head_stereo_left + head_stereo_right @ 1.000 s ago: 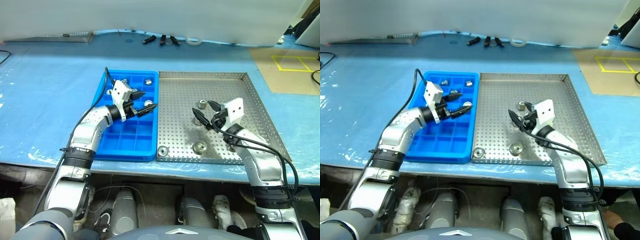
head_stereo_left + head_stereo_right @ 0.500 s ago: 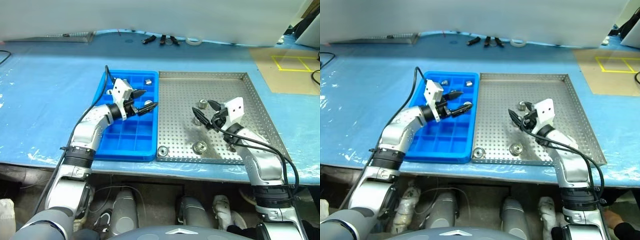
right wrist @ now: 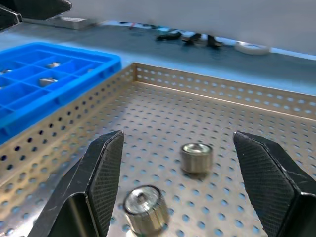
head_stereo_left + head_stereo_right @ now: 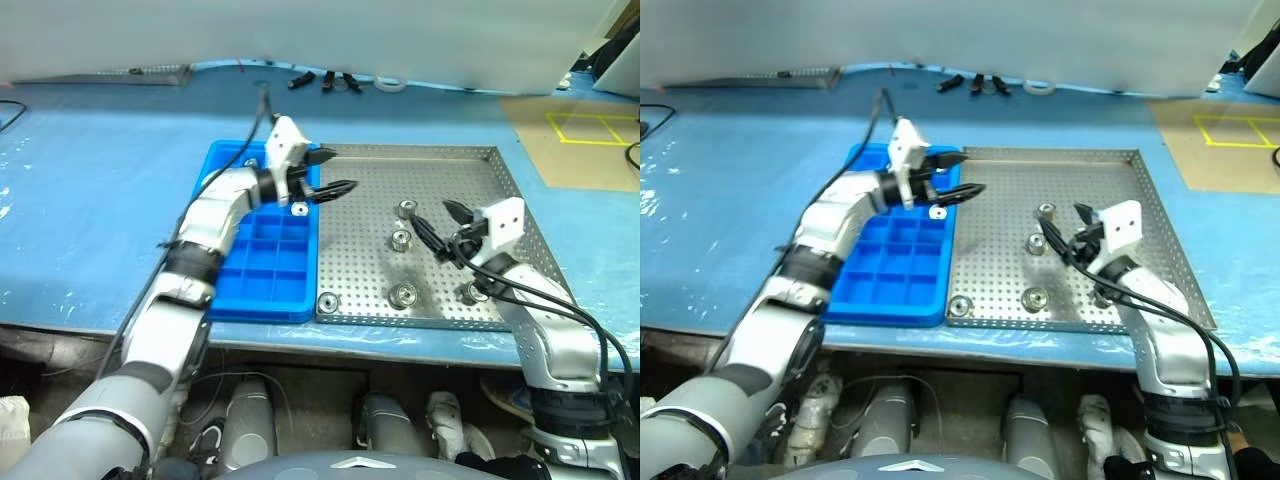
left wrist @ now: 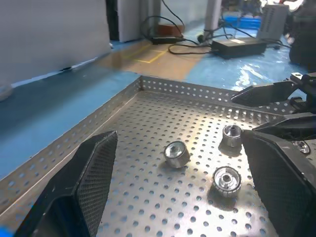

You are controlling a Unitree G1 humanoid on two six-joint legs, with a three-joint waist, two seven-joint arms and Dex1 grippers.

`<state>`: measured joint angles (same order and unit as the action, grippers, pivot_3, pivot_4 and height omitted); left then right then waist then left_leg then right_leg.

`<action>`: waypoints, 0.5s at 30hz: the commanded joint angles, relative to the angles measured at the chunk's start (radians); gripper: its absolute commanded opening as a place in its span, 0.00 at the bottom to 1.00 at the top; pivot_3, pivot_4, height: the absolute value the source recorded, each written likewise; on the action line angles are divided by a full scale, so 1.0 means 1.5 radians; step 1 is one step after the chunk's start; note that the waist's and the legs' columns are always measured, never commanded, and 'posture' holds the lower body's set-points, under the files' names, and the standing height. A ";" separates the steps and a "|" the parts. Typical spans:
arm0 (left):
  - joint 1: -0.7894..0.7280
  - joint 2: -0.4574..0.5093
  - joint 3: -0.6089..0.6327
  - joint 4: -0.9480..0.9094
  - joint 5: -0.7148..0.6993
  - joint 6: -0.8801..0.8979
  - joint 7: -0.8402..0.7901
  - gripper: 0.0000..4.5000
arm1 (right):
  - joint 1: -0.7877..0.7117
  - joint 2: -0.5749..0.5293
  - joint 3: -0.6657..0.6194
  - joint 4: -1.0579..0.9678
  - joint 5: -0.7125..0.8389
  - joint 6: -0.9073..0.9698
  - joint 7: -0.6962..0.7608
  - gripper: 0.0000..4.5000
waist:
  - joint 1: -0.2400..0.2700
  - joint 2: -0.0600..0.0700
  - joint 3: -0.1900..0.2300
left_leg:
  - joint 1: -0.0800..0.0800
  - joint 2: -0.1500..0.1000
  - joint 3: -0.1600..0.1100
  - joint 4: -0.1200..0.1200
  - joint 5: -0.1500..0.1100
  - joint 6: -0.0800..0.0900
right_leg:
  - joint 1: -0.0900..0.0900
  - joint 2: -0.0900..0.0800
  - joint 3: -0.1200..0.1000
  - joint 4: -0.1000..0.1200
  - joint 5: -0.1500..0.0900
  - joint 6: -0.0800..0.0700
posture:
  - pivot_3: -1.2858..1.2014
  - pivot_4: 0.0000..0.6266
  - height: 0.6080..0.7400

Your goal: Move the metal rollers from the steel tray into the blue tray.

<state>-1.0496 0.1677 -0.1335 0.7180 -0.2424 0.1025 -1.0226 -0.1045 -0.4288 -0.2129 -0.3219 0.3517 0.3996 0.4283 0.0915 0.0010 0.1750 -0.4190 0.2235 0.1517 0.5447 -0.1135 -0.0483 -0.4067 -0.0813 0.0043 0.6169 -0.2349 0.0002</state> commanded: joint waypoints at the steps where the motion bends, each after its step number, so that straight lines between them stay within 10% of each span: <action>1: -0.072 -0.038 -0.030 0.139 0.060 -0.093 -0.024 0.93 | 0.026 0.005 -0.032 -0.073 0.008 -0.001 -0.030 0.82 | -0.004 0.000 0.000 | 0.000 0.000 0.000 0.000 0.000 0.000 | 0.000 0.000 0.000 0.000 0.000 0.001 | 0.40 0.24 1.00; 15: -0.134 -0.168 -0.094 0.399 0.264 -0.200 0.107 0.93 | 0.194 0.071 -0.053 -0.248 -0.003 0.017 -0.141 0.82 | -0.049 0.001 0.000 | 0.000 -0.001 0.002 0.000 -0.004 0.007 | 0.003 -0.003 0.000 -0.007 0.001 0.002 | 0.31 0.24 1.00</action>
<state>-1.2358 -0.0676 -0.2629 1.3190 0.1211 -0.1730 -0.9112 0.1713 -0.3269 -0.2829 -0.6349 0.3522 0.4286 0.2344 0.0181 0.0020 0.1744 -0.4188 0.2211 0.1548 0.5447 -0.1202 -0.0373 -0.4021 -0.0876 0.0041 0.6064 -0.2334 0.0036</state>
